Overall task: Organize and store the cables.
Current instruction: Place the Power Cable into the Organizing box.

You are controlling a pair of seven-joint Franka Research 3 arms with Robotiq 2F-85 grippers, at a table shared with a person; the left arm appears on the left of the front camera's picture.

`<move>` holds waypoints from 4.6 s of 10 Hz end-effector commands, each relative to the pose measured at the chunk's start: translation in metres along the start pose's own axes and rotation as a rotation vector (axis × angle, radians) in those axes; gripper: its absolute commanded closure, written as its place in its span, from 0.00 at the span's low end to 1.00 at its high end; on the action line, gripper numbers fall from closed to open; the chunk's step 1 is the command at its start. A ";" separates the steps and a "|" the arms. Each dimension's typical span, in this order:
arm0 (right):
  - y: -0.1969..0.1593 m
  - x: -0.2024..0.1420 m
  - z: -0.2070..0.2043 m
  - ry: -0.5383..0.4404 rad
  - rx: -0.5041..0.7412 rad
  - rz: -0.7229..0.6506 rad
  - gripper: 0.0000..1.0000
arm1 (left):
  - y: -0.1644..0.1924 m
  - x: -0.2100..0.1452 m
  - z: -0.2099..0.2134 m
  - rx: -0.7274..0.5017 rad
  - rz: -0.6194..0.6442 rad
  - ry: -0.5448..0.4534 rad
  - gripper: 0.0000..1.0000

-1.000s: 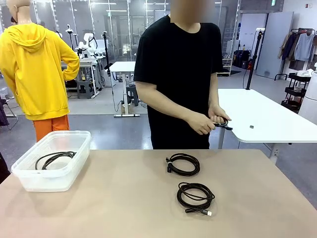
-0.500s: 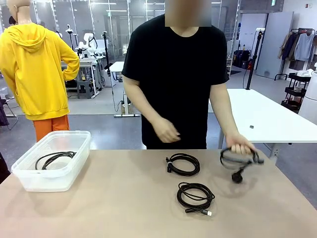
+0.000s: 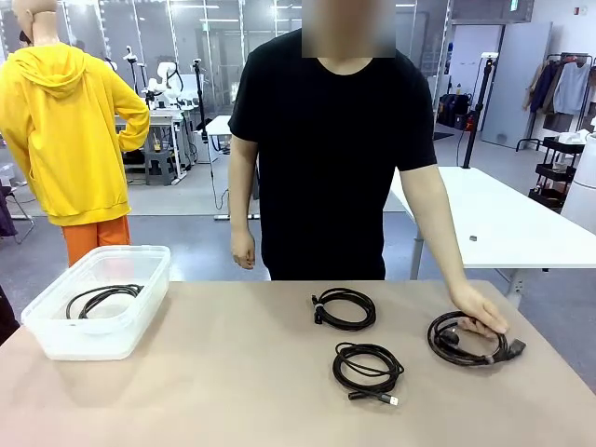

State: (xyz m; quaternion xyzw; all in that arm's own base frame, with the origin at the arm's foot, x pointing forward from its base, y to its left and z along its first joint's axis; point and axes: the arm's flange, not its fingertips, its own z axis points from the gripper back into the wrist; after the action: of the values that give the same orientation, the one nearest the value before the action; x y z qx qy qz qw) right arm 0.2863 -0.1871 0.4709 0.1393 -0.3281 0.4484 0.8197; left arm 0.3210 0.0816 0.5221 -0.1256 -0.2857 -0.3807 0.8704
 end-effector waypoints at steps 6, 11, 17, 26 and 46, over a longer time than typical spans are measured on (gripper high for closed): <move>0.016 0.106 -0.091 0.364 0.015 0.277 0.00 | 0.000 0.001 -0.001 0.000 0.009 -0.003 0.00; 0.011 0.116 -0.193 0.502 -0.021 0.321 0.00 | 0.000 0.001 -0.001 0.000 0.009 -0.003 0.00; -0.009 0.090 -0.247 0.576 0.002 0.373 0.00 | 0.000 0.001 -0.001 0.000 0.009 -0.003 0.00; -0.042 0.072 -0.290 0.599 0.162 0.330 0.00 | 0.000 0.001 -0.001 0.000 0.009 -0.003 0.00; -0.008 0.174 -0.188 0.613 0.088 0.348 1.00 | 0.000 0.001 -0.001 0.000 0.009 -0.003 0.00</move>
State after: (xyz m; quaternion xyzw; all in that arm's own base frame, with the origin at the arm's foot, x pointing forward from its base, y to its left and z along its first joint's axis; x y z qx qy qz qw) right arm 0.4254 0.0268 0.4587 -0.0224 -0.0694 0.6240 0.7780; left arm 0.3212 0.0812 0.5214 -0.1268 -0.2855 -0.3813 0.8701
